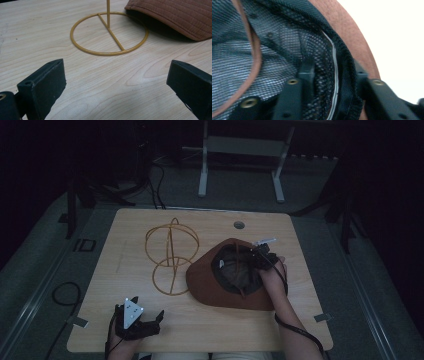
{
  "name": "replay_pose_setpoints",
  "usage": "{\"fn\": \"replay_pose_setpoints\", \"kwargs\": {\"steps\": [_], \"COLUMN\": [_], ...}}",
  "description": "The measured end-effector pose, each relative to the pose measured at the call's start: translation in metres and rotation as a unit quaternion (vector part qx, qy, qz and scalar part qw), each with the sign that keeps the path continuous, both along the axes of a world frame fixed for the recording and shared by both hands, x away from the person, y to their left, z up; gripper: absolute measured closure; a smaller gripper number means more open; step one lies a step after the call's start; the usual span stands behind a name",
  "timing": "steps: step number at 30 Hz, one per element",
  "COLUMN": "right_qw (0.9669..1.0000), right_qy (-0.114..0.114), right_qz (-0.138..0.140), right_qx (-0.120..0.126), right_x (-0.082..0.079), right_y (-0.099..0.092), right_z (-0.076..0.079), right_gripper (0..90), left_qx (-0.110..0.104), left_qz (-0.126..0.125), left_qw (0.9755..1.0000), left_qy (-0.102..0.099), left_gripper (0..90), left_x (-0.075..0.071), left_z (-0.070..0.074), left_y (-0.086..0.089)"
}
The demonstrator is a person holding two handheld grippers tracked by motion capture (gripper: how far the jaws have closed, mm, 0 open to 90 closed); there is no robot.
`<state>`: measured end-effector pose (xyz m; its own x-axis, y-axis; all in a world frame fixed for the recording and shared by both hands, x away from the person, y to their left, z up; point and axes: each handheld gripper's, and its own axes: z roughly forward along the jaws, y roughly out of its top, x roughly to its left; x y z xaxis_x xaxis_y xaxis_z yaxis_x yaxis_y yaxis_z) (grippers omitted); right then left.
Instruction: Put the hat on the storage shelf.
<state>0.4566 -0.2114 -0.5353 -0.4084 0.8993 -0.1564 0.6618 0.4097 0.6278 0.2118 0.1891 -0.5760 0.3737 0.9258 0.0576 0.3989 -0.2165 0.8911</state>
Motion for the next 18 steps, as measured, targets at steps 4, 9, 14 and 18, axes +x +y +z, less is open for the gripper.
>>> {"fn": "replay_pose_setpoints", "kwargs": {"steps": [4,9,14,18], "right_qw": [0.9994,0.9990,0.9968,0.9939], "right_qy": [-0.017,-0.026,-0.051,-0.071], "right_qz": [-0.022,-0.036,-0.035,-0.029], "right_qx": [-0.022,0.003,0.050,0.079], "right_x": [-0.003,-0.006,-0.017,-0.026], "right_y": [0.002,-0.002,-0.009,-0.013], "right_z": [-0.002,0.004,0.026,0.041], "right_gripper": [81.3,83.9,84.3,84.4], "left_qx": [-0.001,-0.008,-0.003,-0.001], "left_qz": [0.001,0.001,-0.002,-0.004], "left_qw": [1.0000,1.0000,1.0000,1.0000], "left_qy": [0.001,0.004,0.002,0.001], "left_gripper": [2.9,2.9,2.9,2.9], "left_x": [0.000,0.000,0.000,0.000], "left_z": [0.000,0.000,0.001,0.002], "left_y": [0.001,0.001,0.000,-0.001]}}
